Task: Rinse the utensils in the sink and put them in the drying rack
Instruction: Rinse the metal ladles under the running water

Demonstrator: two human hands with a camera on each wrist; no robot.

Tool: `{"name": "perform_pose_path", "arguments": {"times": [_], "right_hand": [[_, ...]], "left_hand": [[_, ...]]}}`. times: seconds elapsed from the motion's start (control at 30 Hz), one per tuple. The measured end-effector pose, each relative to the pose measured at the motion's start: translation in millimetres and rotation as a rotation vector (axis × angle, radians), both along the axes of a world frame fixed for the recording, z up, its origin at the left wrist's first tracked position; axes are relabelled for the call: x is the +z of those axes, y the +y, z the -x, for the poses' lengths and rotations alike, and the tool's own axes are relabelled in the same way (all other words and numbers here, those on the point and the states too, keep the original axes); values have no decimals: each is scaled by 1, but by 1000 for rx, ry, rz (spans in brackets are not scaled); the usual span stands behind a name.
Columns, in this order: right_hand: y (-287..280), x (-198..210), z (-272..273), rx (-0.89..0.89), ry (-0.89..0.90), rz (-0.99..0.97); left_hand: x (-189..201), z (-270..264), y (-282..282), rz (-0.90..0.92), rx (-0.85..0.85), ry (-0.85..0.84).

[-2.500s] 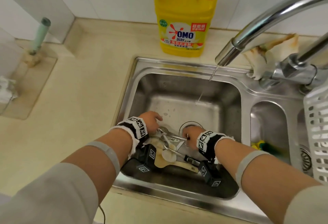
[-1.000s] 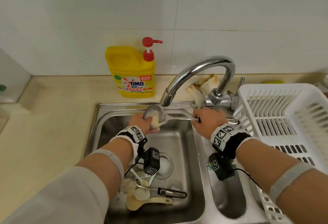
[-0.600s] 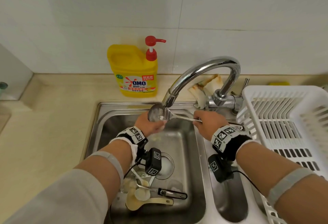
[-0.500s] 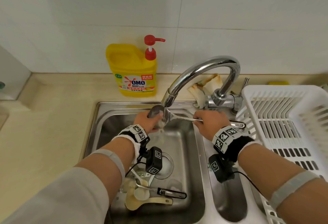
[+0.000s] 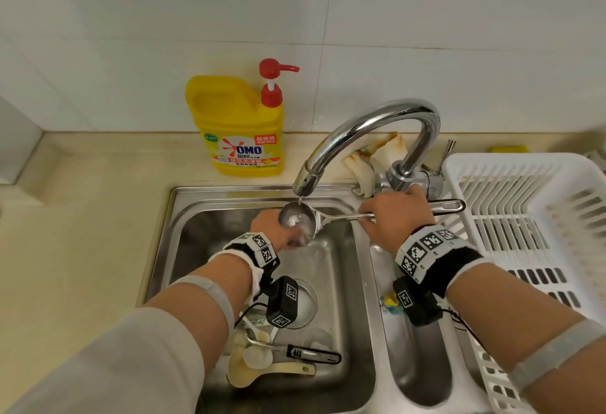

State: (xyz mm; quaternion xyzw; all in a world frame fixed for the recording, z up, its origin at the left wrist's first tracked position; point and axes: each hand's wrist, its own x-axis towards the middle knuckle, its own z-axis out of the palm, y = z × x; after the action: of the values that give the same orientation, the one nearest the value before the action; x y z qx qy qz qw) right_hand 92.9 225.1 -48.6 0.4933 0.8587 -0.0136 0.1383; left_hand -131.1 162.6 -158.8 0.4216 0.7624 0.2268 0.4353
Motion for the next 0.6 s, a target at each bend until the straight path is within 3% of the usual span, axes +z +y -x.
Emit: {"name": "perform_pose_path", "arguments": {"times": [0.13,0.2,0.37,0.47,0.6], "right_hand": [[1,-1,1,20,8,22],[3,-2,1,18,9,22],[4,-6,2,5,-4,15],[2,-7,4,1,-3,13],[1,-7,6,-19,29,53]], "left_hand": [[-22,12,4,-8,206,-157],[-42,18,6,-19,188,-177],[-4,6,-4,-12,67,-241],[-4,7,-8,-18,-21,-144],[-12,10,-9,-45,136,-223]]}}
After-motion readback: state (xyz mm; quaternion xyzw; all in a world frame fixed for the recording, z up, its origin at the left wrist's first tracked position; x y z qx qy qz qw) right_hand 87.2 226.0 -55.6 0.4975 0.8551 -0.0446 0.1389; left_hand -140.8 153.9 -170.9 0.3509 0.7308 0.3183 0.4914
